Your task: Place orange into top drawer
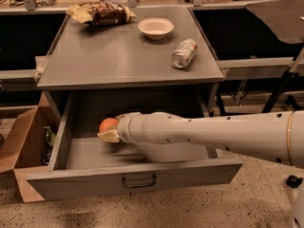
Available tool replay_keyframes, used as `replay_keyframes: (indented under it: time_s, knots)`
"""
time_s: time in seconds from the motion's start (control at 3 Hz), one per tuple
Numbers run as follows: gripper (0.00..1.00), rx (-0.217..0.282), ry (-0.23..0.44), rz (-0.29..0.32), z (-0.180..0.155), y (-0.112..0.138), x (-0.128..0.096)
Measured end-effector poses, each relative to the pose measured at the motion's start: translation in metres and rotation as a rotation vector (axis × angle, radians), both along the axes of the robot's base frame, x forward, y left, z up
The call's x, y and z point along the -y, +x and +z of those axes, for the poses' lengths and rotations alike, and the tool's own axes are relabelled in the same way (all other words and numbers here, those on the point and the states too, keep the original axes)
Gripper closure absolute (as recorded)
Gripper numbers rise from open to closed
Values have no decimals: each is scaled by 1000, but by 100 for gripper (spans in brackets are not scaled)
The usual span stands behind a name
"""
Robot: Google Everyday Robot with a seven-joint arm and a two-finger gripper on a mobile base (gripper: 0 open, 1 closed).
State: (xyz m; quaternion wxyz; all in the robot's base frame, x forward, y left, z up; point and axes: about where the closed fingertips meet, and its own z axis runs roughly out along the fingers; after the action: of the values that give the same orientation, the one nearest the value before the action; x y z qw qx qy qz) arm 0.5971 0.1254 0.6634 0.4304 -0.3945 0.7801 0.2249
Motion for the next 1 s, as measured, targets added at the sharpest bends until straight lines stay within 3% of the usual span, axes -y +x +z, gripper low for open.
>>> replay_keyframes:
  time_s: [0.67,1.0]
  knots:
    - [15,0,0,0,0,0,0]
    - [0,0,0,0,0,0,0]
